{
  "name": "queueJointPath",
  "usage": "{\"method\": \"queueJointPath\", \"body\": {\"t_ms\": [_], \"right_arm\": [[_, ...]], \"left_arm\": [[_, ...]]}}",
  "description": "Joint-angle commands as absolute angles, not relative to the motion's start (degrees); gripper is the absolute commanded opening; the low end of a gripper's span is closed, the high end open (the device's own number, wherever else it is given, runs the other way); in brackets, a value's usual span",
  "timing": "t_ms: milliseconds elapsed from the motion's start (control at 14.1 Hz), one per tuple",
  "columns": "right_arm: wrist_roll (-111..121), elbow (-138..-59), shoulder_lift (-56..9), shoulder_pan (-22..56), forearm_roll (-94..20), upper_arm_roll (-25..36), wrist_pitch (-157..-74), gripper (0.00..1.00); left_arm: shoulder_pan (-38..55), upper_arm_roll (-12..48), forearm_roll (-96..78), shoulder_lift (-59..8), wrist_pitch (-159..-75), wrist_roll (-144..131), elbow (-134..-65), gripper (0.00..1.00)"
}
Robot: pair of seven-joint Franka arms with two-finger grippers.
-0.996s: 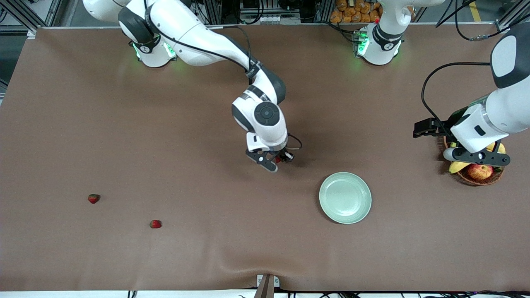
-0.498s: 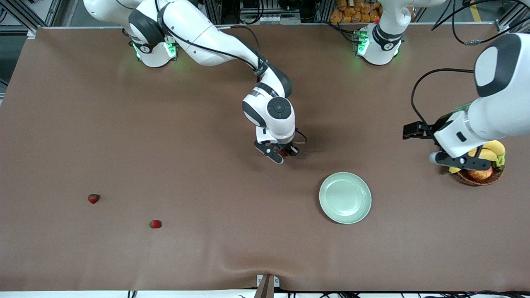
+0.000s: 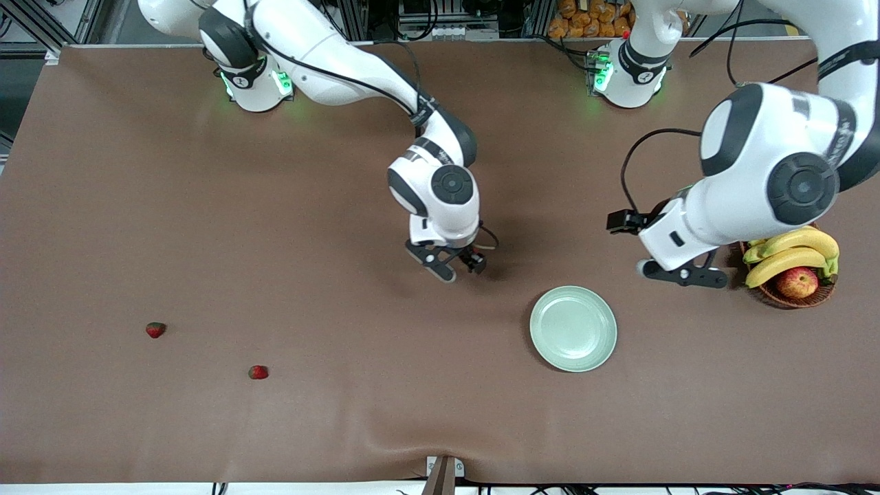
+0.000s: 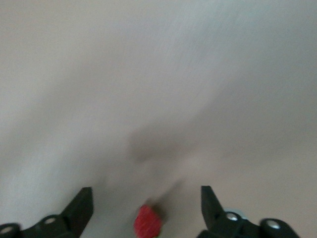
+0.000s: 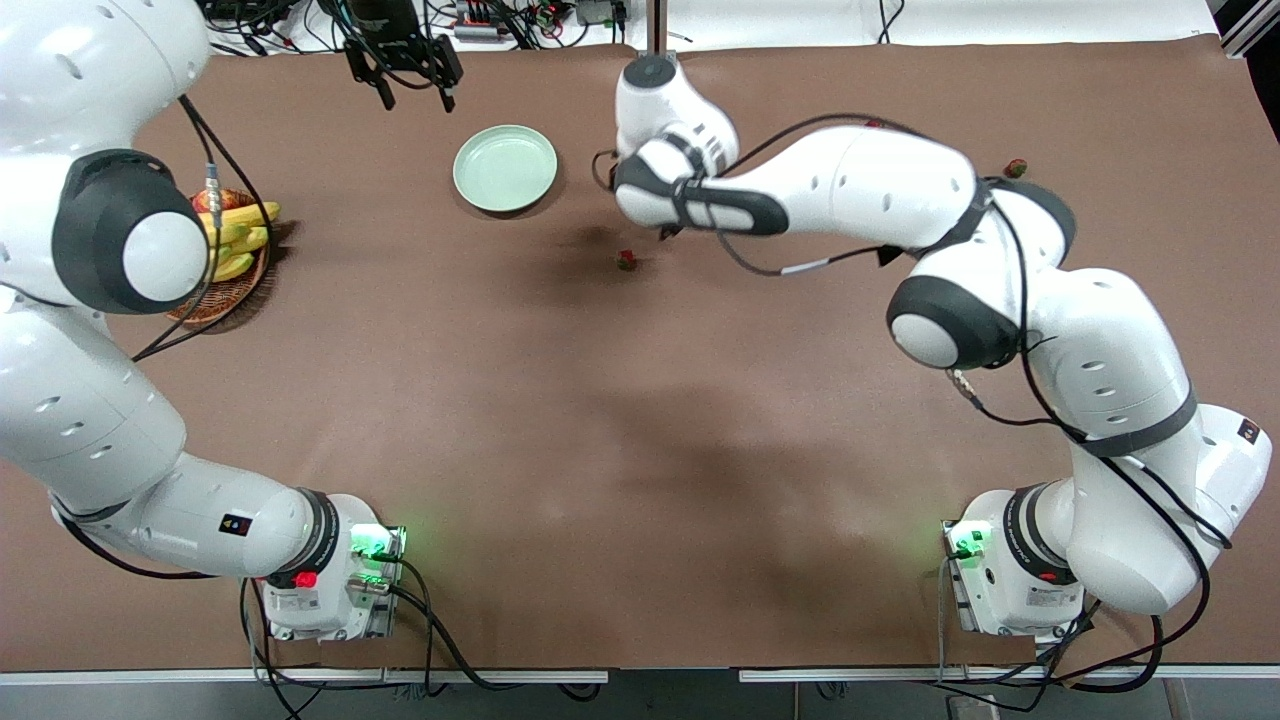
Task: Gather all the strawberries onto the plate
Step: 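Set the strawberry mid-table with the right gripper while the left gripper approaches, then grasp the mid-table strawberry with the left gripper while the right gripper returns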
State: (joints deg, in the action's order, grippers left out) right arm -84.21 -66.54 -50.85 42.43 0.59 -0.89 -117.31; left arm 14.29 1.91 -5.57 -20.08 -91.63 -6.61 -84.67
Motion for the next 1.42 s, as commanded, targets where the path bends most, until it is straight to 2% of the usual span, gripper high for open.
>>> {"method": "queueJointPath", "body": {"t_ms": [0,213,569,924,1067,1351], "right_arm": [[-75.70,-67.68,-45.98,35.80,1.06,-1.93,-110.06,1.00],[-65.95,-67.94,-43.51,28.24,0.88,-1.85,-107.58,1.00],[-46.10,-67.85,-43.51,15.14,0.71,-1.85,-107.31,1.00],[-27.01,-67.85,-44.29,4.50,0.70,-2.02,-107.75,1.00],[-26.19,-68.11,-45.78,1.77,0.53,-2.02,-109.50,1.00],[-23.75,-69.08,-47.11,1.50,-0.44,-2.11,-114.33,1.00]], "left_arm": [[14.59,1.49,-6.94,-22.58,-94.38,-7.03,-83.58,1.00],[20.19,1.49,-7.82,-24.77,-98.87,-12.72,-83.59,1.00],[26.36,1.49,-7.91,-28.47,-104.23,-21.17,-83.50,1.00],[31.82,1.41,-7.82,-35.05,-114.33,-25.58,-83.41,1.00],[33.04,1.67,-8.43,-36.91,-118.02,-25.66,-83.50,1.00],[38.67,1.32,-8.09,-40.51,-122.94,-27.85,-83.67,1.00]]}}
